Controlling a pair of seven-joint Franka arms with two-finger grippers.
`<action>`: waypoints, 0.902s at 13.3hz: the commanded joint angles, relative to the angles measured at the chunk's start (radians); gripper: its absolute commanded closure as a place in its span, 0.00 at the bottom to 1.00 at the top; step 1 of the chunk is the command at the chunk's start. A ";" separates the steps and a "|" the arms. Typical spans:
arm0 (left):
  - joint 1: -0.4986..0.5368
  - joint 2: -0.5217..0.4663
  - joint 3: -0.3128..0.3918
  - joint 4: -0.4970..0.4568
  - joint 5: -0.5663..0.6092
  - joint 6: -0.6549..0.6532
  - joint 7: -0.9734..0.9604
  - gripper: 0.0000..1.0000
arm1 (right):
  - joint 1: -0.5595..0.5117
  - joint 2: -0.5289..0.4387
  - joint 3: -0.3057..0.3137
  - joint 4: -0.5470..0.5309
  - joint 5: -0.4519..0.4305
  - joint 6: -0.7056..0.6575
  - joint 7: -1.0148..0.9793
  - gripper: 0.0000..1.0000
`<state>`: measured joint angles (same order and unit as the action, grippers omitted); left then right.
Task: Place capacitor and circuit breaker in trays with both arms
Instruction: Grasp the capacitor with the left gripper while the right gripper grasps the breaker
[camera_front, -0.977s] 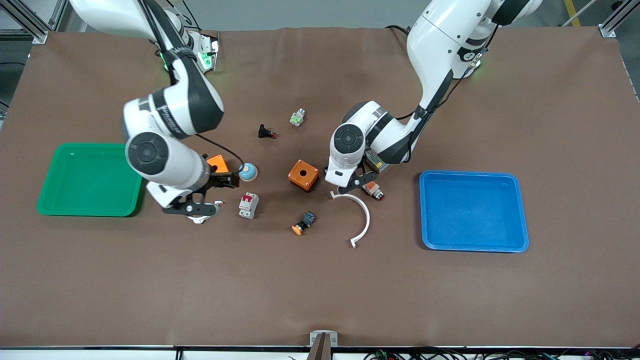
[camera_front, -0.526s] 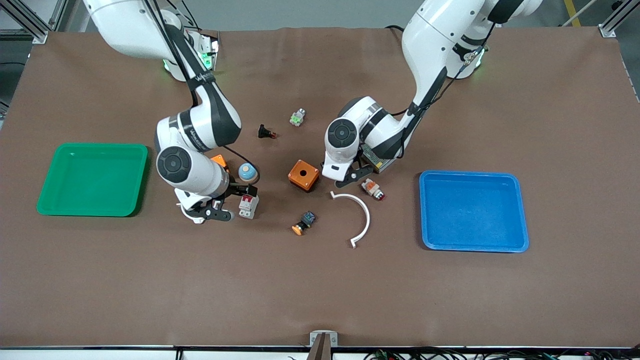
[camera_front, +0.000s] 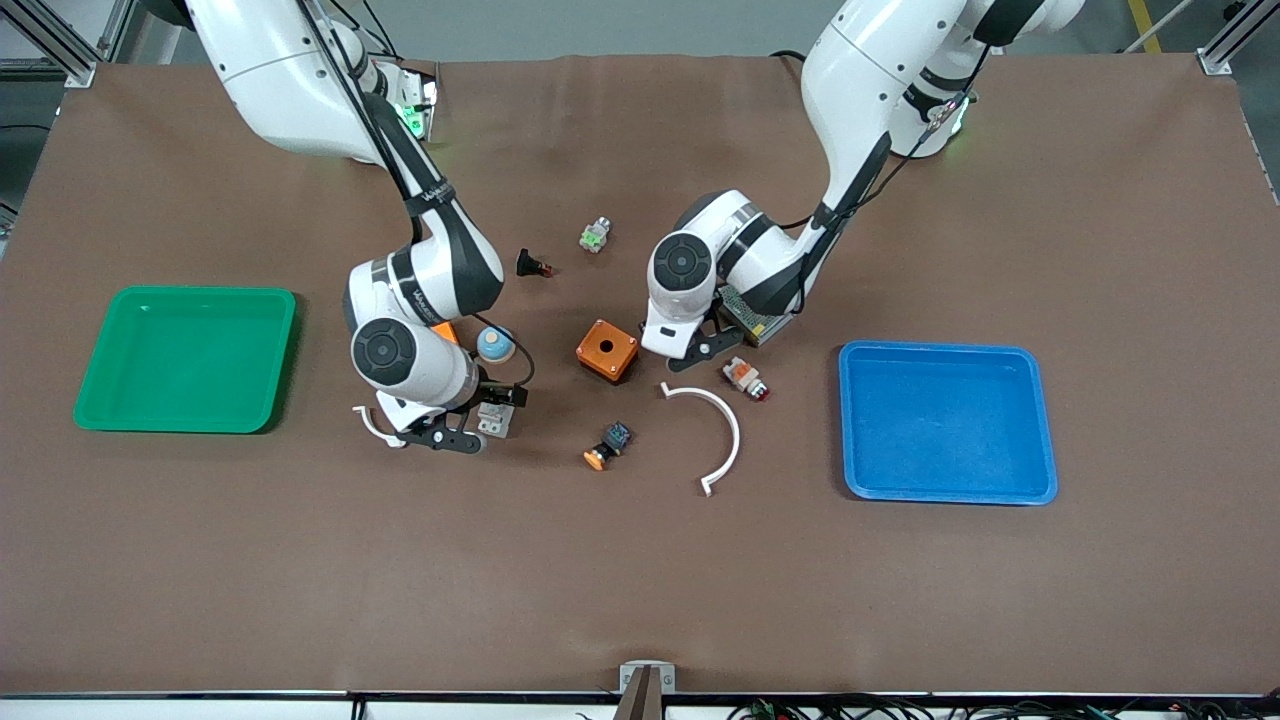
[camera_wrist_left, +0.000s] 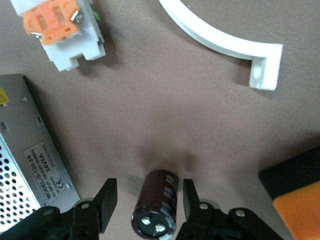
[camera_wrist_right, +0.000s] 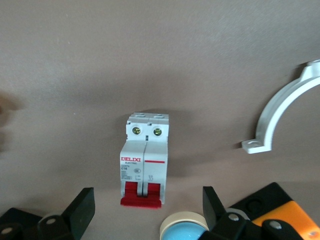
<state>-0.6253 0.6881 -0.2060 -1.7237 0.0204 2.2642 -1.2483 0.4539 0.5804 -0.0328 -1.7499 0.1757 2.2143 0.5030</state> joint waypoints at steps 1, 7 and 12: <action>-0.010 -0.029 0.003 -0.031 0.012 0.023 -0.025 0.50 | 0.009 0.016 -0.007 0.012 0.018 0.013 0.019 0.19; 0.005 -0.082 0.005 -0.021 0.010 0.014 -0.023 1.00 | 0.006 0.022 -0.006 0.026 0.019 0.008 0.020 0.77; 0.168 -0.225 0.016 -0.020 0.023 -0.032 0.080 1.00 | -0.024 -0.066 -0.016 0.044 0.015 -0.100 0.012 0.76</action>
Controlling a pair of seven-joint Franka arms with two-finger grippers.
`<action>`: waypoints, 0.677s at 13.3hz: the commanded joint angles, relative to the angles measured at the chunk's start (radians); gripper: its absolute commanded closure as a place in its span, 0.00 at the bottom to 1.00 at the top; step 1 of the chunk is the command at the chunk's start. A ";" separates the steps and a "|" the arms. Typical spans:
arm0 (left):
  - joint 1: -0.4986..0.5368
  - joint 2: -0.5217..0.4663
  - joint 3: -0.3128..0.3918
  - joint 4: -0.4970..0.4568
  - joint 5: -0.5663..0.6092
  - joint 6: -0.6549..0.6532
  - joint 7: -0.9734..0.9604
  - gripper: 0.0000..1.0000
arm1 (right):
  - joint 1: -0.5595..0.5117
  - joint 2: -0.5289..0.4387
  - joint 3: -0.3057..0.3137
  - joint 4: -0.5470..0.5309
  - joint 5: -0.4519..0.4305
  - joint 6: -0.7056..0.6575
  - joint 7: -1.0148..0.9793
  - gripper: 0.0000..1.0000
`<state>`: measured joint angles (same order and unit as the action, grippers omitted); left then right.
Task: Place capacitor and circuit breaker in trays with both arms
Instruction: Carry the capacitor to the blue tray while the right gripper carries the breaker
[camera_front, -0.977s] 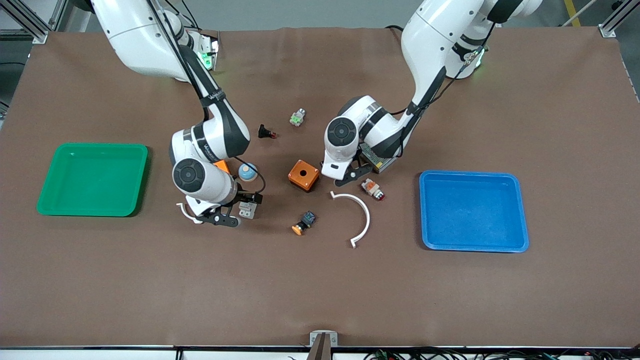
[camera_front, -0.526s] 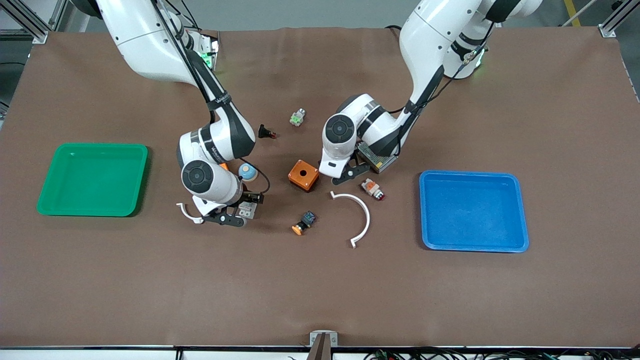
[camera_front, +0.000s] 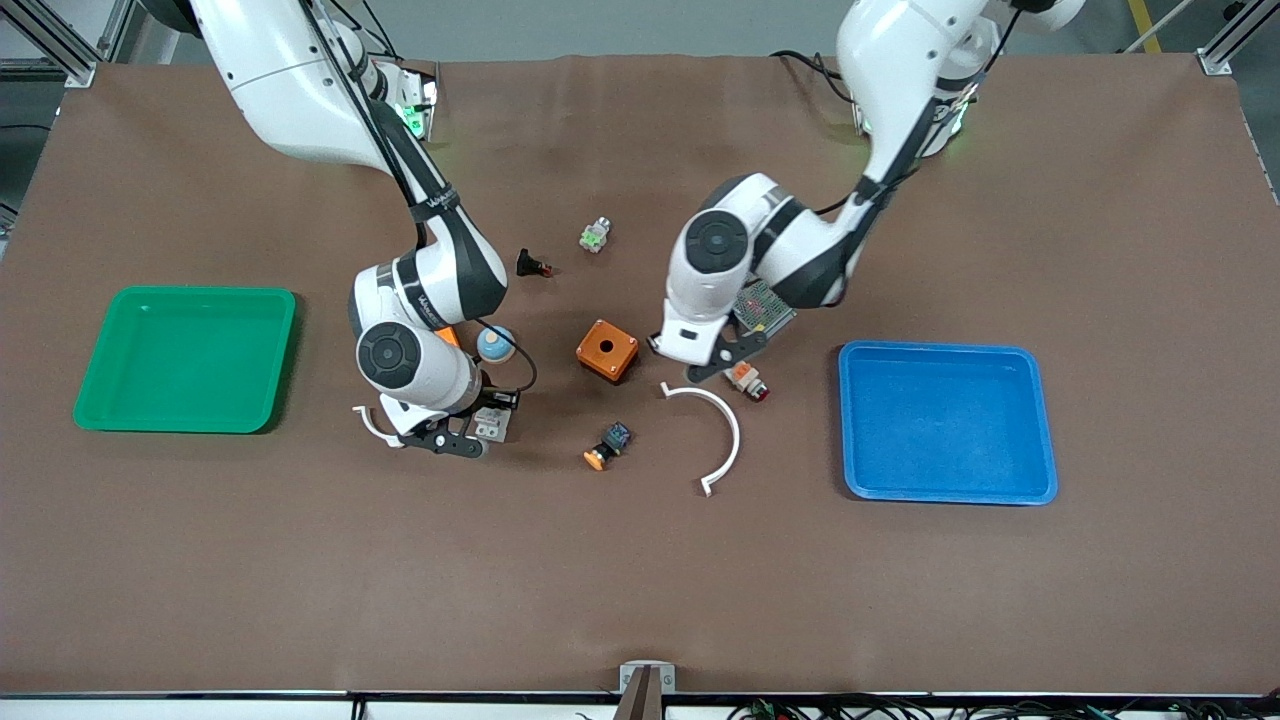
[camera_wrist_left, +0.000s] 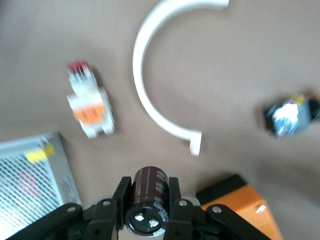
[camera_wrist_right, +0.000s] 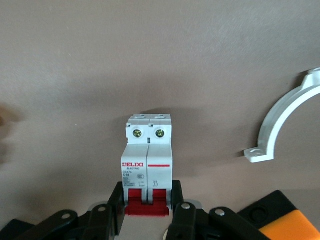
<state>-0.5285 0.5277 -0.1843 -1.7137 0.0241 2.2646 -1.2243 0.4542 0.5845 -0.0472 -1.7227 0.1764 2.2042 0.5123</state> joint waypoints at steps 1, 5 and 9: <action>0.115 -0.084 -0.004 -0.029 0.019 -0.037 0.112 1.00 | -0.060 -0.113 -0.002 0.037 0.011 -0.180 -0.006 0.75; 0.270 -0.104 -0.004 -0.026 0.020 -0.037 0.287 1.00 | -0.236 -0.236 -0.002 0.112 -0.009 -0.501 -0.134 0.74; 0.428 -0.103 -0.003 -0.037 0.022 -0.083 0.471 1.00 | -0.423 -0.308 -0.002 0.106 -0.098 -0.633 -0.407 0.75</action>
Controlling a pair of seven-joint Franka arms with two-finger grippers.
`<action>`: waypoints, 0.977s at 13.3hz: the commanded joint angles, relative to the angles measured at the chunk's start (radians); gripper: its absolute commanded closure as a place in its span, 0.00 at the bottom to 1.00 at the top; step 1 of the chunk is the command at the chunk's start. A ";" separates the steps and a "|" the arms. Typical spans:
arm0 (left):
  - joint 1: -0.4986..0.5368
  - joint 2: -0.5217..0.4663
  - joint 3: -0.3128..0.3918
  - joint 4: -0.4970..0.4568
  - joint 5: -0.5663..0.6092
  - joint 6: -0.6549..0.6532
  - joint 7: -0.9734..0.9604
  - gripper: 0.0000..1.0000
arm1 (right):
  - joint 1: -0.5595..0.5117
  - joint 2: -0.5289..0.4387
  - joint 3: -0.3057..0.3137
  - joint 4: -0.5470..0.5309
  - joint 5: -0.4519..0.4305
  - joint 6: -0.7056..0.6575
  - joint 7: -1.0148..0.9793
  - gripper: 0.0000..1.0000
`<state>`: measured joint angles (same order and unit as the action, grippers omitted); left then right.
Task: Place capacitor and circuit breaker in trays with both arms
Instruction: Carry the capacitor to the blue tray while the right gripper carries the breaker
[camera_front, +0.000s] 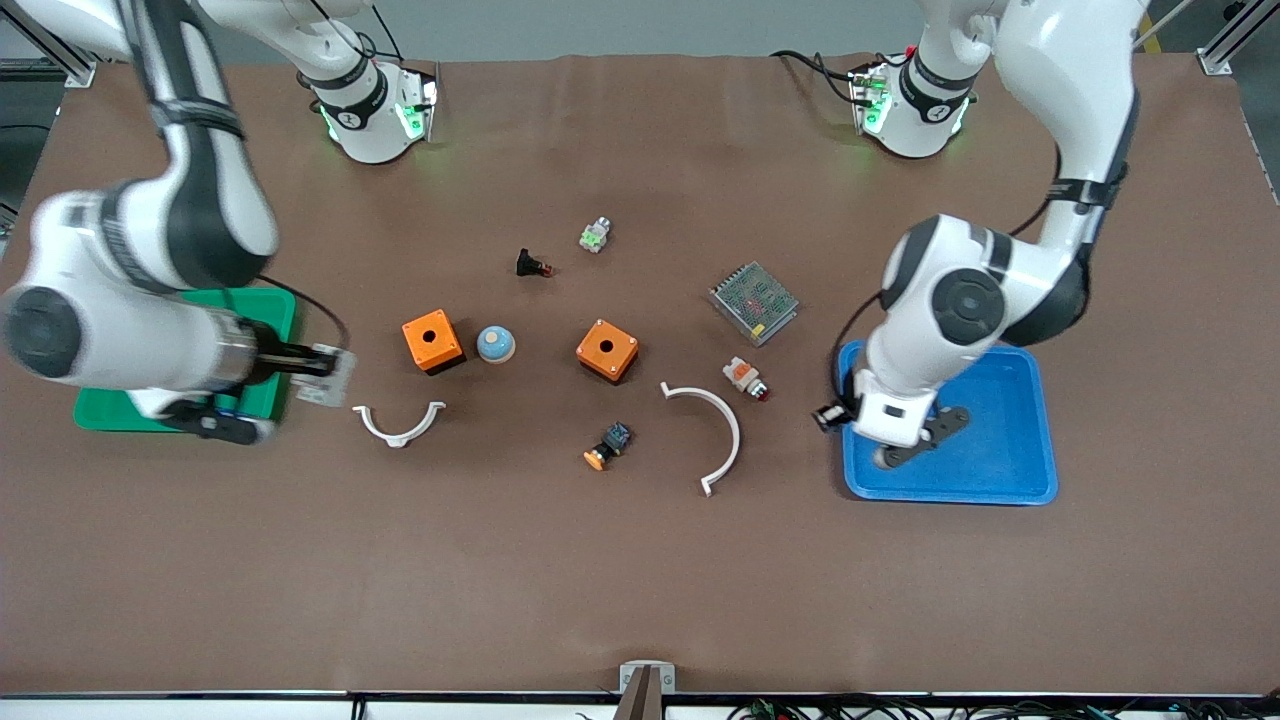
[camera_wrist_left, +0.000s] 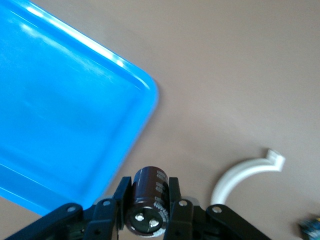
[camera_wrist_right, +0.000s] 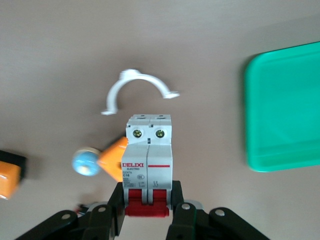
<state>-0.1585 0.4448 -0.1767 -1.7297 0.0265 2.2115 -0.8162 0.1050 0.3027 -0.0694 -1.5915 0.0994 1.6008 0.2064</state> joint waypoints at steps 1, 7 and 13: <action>0.089 -0.020 -0.012 -0.028 0.019 -0.042 0.093 1.00 | -0.124 -0.030 0.020 -0.030 -0.026 -0.039 -0.170 0.75; 0.192 0.005 -0.011 -0.085 0.019 -0.010 0.199 1.00 | -0.339 -0.033 0.020 -0.126 -0.115 0.057 -0.462 0.75; 0.214 0.058 -0.010 -0.142 0.019 0.103 0.210 1.00 | -0.455 -0.050 0.022 -0.393 -0.190 0.429 -0.573 0.75</action>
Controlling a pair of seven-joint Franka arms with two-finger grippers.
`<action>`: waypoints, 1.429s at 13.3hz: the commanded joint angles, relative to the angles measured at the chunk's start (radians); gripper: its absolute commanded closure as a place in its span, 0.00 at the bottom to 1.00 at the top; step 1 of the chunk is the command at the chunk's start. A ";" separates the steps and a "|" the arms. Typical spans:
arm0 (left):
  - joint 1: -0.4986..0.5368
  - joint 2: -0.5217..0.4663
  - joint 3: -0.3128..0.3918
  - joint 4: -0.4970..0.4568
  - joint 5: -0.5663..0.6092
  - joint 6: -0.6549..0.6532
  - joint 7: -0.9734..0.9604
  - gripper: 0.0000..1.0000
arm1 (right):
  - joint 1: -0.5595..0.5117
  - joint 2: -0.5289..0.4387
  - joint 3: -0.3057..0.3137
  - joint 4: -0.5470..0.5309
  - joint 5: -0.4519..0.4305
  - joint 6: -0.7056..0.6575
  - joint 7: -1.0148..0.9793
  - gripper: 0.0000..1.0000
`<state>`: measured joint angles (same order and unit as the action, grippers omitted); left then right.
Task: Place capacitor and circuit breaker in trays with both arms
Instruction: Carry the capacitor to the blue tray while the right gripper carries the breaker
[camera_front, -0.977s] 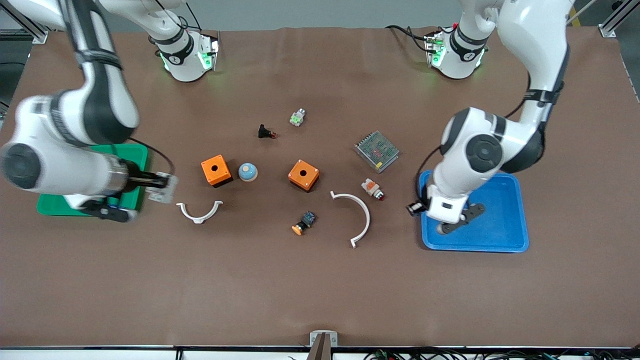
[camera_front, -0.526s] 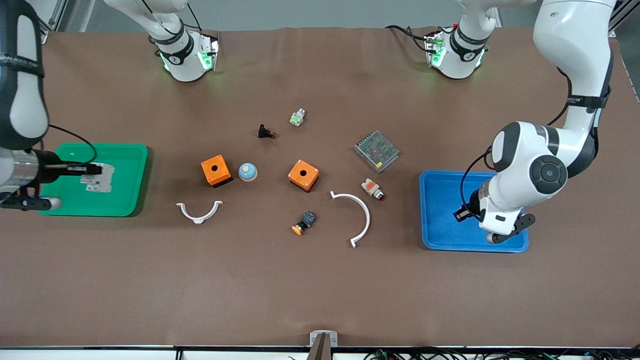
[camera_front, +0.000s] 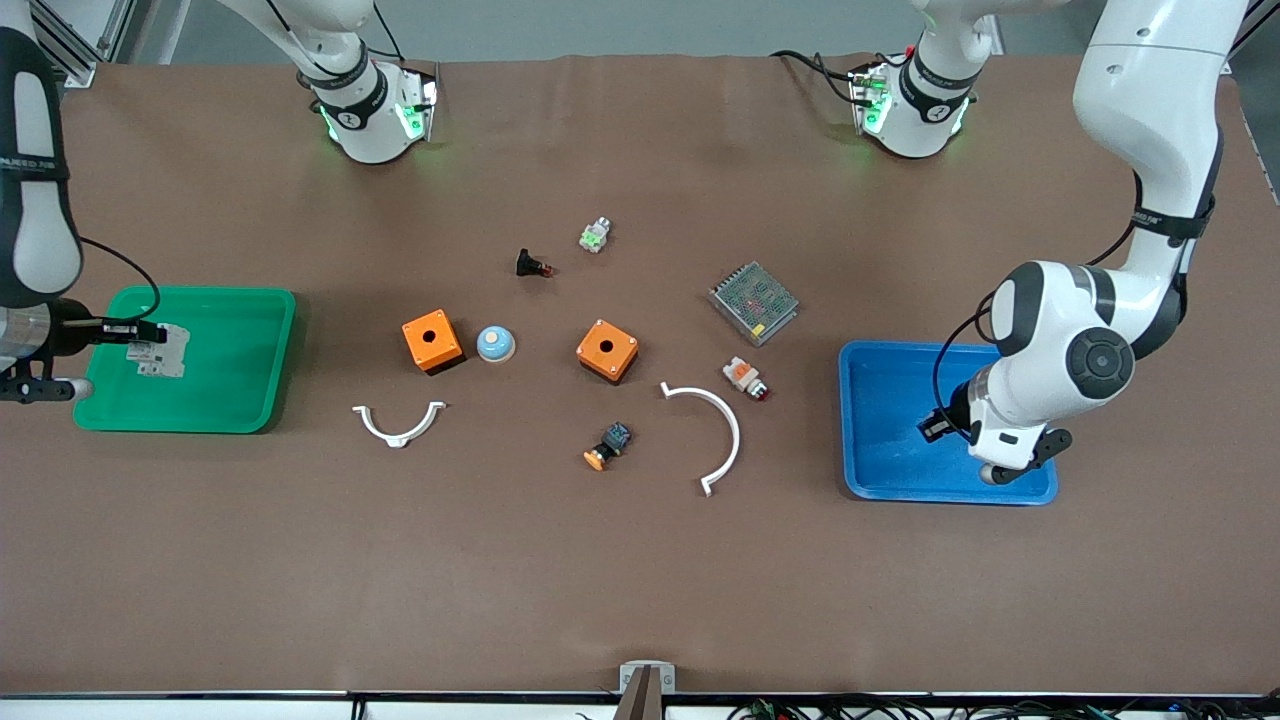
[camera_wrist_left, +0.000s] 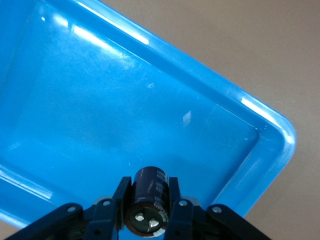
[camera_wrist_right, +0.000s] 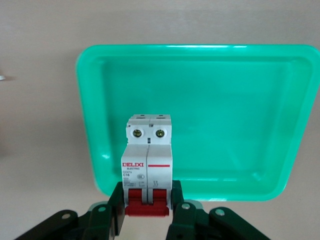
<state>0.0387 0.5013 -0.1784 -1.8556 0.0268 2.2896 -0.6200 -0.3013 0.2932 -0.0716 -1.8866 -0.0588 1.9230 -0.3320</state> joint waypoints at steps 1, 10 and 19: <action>0.020 0.019 -0.009 -0.014 0.019 0.028 0.014 1.00 | -0.065 -0.034 0.022 -0.126 -0.032 0.164 -0.044 0.75; 0.072 0.080 -0.009 -0.010 0.102 0.059 0.006 0.11 | -0.116 0.046 0.022 -0.186 -0.079 0.309 -0.053 0.75; 0.066 -0.168 -0.039 0.223 0.098 -0.249 0.231 0.00 | -0.141 0.095 0.026 -0.186 -0.085 0.375 -0.050 0.67</action>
<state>0.1008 0.3659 -0.2149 -1.7233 0.1157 2.1616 -0.4627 -0.4123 0.3974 -0.0710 -2.0669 -0.1208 2.2933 -0.3861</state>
